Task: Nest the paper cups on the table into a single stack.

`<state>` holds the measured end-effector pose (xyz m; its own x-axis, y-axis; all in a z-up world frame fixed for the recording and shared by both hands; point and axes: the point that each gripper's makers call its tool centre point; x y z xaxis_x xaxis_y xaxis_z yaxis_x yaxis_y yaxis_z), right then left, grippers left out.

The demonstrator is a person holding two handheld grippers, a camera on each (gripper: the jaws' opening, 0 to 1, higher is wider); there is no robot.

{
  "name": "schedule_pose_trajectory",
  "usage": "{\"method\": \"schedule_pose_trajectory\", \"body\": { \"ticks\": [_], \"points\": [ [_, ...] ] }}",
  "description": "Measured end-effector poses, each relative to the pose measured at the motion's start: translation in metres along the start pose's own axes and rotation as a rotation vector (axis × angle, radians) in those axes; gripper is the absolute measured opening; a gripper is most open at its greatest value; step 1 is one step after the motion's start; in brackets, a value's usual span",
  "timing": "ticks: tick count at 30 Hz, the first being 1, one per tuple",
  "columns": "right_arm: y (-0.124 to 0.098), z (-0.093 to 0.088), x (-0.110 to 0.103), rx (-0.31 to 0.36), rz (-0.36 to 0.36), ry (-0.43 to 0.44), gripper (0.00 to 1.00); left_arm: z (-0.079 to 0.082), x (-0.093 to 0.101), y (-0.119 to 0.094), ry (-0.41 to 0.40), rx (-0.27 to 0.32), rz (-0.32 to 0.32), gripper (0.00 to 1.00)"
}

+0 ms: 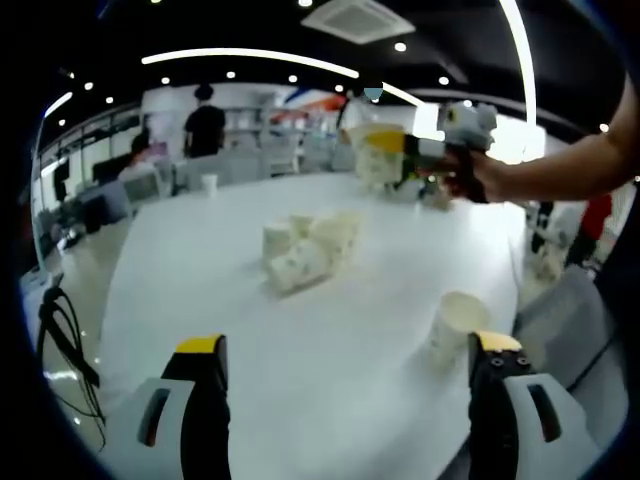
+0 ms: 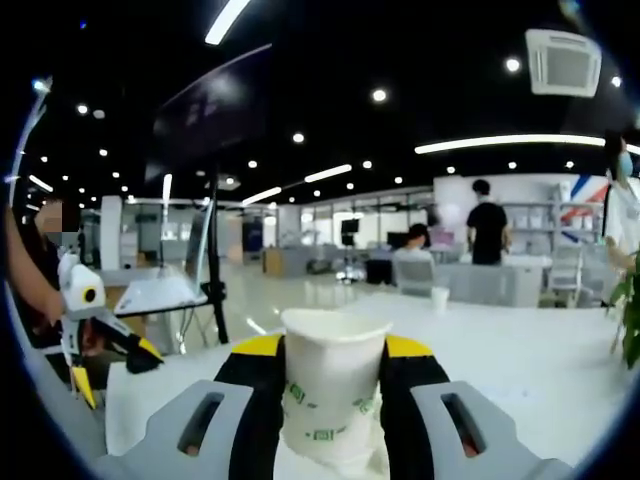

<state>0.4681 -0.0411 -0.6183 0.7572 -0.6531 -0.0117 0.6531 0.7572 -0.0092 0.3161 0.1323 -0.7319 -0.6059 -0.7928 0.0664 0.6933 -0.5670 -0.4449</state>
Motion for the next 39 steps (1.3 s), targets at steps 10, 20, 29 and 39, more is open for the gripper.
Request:
{"method": "schedule_pose_trajectory", "body": {
  "ticks": [10, 20, 29, 39],
  "points": [
    [-0.004, 0.001, -0.011, 0.007, 0.017, 0.0, 0.34, 0.0, 0.001, -0.002, 0.016, 0.01, 0.01, 0.98],
    [-0.01, 0.001, -0.022, 0.012, 0.031, 0.004, 0.34, -0.001, 0.002, -0.004, 0.008, 0.013, 0.014, 0.98],
    [-0.017, 0.006, -0.031, 0.021, 0.042, 0.003, 0.34, -0.002, 0.008, -0.001, 0.021, 0.01, -0.006, 0.98],
    [-0.024, 0.008, -0.042, 0.029, 0.059, 0.01, 0.34, 0.003, 0.01, -0.002, 0.008, 0.021, -0.008, 0.98]
  ]
}}
Point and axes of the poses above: the point that each gripper's makers call its tool centre point, and the gripper's own axes: y roughly forward along the fingers, x roughly to its right, z roughly out of its top, and after that the axes turned 6 degrees about z, right-handed
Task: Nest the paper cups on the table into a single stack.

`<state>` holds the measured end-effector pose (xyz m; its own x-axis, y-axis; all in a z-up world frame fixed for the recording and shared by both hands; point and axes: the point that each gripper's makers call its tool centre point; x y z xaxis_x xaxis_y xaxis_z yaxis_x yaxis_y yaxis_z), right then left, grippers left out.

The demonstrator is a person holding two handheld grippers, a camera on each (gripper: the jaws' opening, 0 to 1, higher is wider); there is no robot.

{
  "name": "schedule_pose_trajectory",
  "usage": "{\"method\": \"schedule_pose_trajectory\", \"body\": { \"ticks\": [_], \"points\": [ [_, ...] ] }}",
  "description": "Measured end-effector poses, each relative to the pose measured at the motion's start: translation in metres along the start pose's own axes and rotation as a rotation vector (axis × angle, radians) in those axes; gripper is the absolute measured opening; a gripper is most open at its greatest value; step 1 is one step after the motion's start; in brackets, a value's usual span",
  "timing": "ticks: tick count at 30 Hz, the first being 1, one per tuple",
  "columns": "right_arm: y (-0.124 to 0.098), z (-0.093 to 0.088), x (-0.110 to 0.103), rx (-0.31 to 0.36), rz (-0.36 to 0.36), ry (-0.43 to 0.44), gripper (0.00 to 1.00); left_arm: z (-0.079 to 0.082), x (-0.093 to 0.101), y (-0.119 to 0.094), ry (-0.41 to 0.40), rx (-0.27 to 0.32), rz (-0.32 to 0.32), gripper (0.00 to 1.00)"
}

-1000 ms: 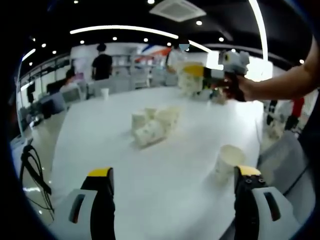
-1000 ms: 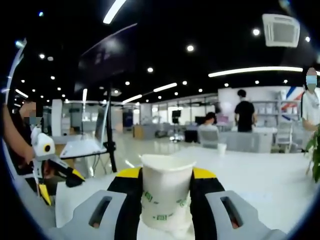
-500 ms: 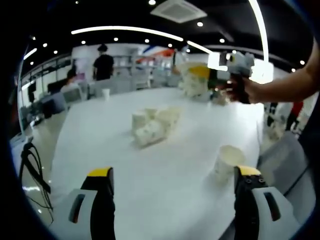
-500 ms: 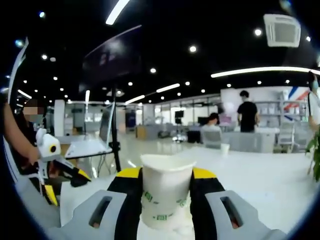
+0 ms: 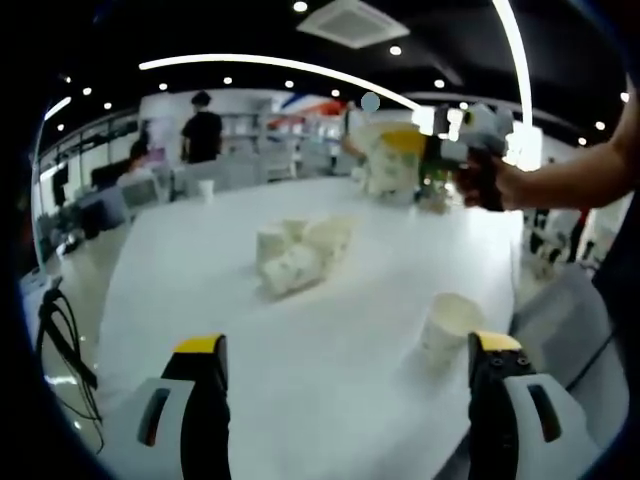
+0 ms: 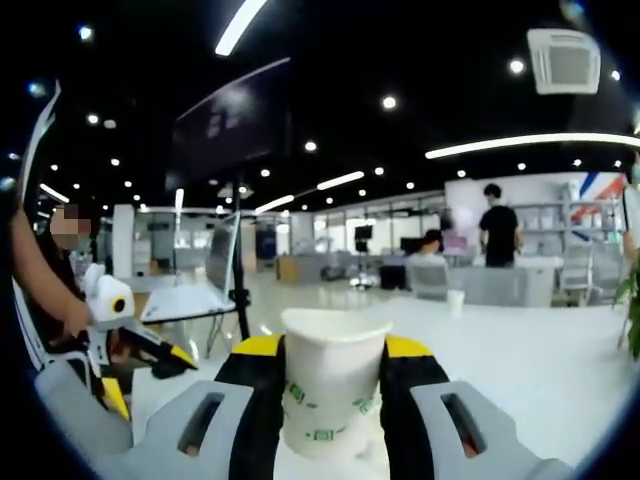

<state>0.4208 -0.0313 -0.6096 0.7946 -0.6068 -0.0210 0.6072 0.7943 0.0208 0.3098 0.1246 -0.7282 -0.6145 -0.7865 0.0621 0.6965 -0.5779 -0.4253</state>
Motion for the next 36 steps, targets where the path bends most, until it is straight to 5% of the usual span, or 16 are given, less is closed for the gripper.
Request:
{"method": "schedule_pose_trajectory", "body": {
  "ticks": [10, 36],
  "points": [
    [-0.005, 0.003, -0.022, 0.009, 0.035, -0.007, 0.34, -0.013, 0.002, 0.0, 0.016, -0.034, 0.003, 0.98],
    [-0.027, -0.001, -0.059, 0.032, 0.098, 0.022, 0.35, -0.015, 0.006, -0.005, 0.022, -0.037, 0.01, 0.98]
  ]
}}
Point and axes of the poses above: the point that each gripper's makers call its tool centre point, and the gripper's own axes: y roughly forward along the fingers, x roughly to its right, z roughly out of its top, and after that the axes turned 6 degrees about z, right-handed
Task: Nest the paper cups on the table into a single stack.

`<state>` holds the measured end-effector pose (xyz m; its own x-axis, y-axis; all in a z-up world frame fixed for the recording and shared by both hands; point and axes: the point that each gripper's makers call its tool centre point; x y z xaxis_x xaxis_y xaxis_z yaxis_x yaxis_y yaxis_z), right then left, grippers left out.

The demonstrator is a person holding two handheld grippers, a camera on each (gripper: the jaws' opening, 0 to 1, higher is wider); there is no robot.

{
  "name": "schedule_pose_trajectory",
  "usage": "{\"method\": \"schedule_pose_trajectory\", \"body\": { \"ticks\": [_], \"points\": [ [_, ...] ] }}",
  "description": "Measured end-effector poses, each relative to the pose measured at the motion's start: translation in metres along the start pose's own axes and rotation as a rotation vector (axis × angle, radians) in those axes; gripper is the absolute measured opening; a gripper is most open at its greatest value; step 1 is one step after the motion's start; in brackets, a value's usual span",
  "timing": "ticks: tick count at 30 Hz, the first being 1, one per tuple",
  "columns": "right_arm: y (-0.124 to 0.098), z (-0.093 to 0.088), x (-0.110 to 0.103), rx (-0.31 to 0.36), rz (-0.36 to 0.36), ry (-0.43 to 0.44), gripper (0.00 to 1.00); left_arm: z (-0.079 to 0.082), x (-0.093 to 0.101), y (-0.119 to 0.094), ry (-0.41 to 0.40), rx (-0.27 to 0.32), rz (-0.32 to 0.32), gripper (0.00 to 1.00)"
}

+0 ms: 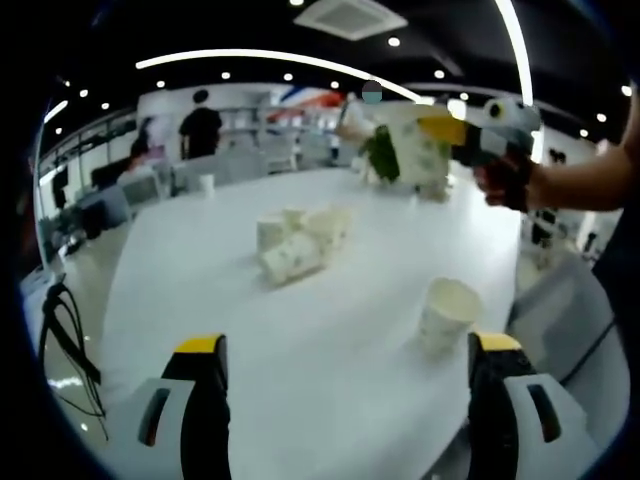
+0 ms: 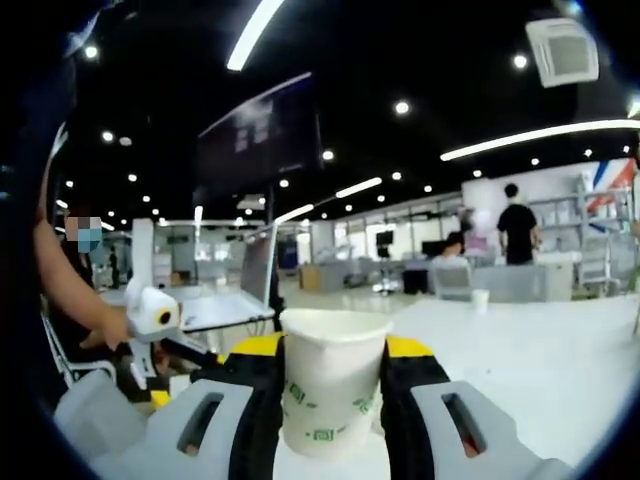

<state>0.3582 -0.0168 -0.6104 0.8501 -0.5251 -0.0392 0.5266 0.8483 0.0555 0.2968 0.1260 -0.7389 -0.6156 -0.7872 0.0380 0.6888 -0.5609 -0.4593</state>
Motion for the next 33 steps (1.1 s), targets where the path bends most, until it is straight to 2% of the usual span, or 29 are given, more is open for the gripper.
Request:
{"method": "schedule_pose_trajectory", "body": {
  "ticks": [11, 14, 20, 33],
  "points": [
    [-0.004, -0.007, -0.017, -0.003, 0.03, 0.022, 0.36, -0.004, -0.001, 0.004, -0.002, -0.022, 0.011, 0.98],
    [-0.005, -0.011, -0.025, -0.012, 0.042, 0.014, 0.36, 0.0, 0.001, 0.005, -0.029, -0.007, 0.011, 0.98],
    [-0.007, -0.012, -0.034, -0.01, 0.056, 0.015, 0.35, 0.002, 0.002, 0.007, -0.029, -0.008, 0.004, 0.98],
    [-0.013, -0.012, -0.04, -0.005, 0.072, 0.006, 0.35, 0.003, 0.005, 0.009, -0.029, -0.013, -0.01, 0.98]
  ]
}}
Point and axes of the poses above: the point that each gripper's makers call its tool centre point, and the gripper's own axes: y roughly forward along the fingers, x roughly to its right, z roughly out of its top, and after that the axes turned 6 degrees about z, right-handed
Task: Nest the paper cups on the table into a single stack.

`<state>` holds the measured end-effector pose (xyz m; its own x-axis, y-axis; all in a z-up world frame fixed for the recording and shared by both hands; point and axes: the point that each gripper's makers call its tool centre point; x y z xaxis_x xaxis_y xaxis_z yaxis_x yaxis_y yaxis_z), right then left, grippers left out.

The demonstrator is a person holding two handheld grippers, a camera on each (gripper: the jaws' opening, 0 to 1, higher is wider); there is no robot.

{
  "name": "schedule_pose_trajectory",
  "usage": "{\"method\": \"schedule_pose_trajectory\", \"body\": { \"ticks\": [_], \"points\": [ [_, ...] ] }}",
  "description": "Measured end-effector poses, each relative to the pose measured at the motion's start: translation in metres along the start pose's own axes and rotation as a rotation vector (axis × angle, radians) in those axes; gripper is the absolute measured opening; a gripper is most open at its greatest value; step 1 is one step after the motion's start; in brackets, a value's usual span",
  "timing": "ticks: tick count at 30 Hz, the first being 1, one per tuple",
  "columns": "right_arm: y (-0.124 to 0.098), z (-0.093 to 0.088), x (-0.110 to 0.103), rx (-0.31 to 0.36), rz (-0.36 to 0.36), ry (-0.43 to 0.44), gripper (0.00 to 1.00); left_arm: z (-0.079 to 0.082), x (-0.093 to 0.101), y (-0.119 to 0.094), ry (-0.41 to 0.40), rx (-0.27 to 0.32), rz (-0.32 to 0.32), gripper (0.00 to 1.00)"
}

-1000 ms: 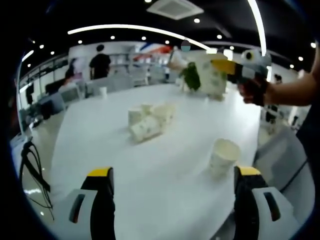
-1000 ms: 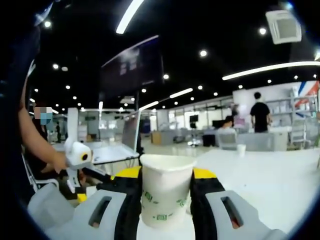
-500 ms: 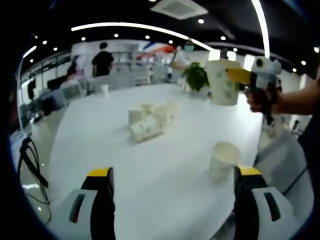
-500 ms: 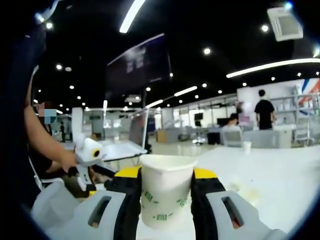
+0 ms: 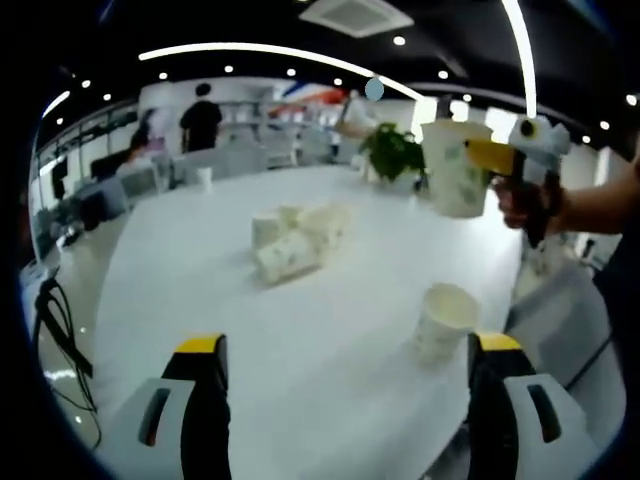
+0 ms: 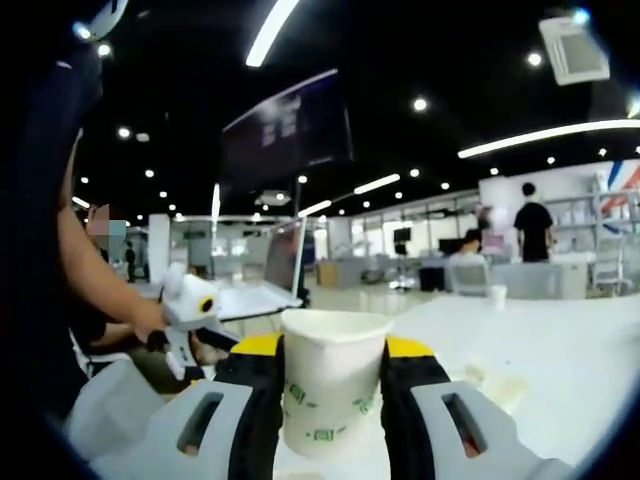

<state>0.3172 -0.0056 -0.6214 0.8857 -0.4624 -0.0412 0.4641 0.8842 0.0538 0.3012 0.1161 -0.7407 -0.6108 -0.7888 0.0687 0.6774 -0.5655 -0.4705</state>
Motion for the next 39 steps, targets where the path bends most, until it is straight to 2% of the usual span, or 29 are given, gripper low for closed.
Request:
{"method": "schedule_pose_trajectory", "body": {
  "ticks": [8, 32, 39],
  "points": [
    [-0.002, 0.0, -0.01, 0.009, 0.028, 0.0, 0.35, 0.0, -0.001, 0.002, -0.006, 0.002, 0.001, 0.98],
    [-0.009, -0.008, -0.026, 0.007, 0.044, 0.003, 0.35, -0.004, 0.003, 0.005, -0.016, -0.012, -0.01, 0.97],
    [-0.01, -0.018, -0.026, -0.006, 0.044, 0.005, 0.34, -0.005, 0.004, 0.006, -0.016, -0.013, -0.01, 0.97]
  ]
}}
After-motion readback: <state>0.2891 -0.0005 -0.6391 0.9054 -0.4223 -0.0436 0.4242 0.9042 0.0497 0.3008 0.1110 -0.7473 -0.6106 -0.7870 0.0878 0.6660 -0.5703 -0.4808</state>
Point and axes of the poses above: the point that each gripper's makers call its tool centre point, and the gripper's own axes: y roughly forward along the fingers, x roughly to its right, z roughly out of its top, and after that the axes turned 6 degrees about z, right-handed
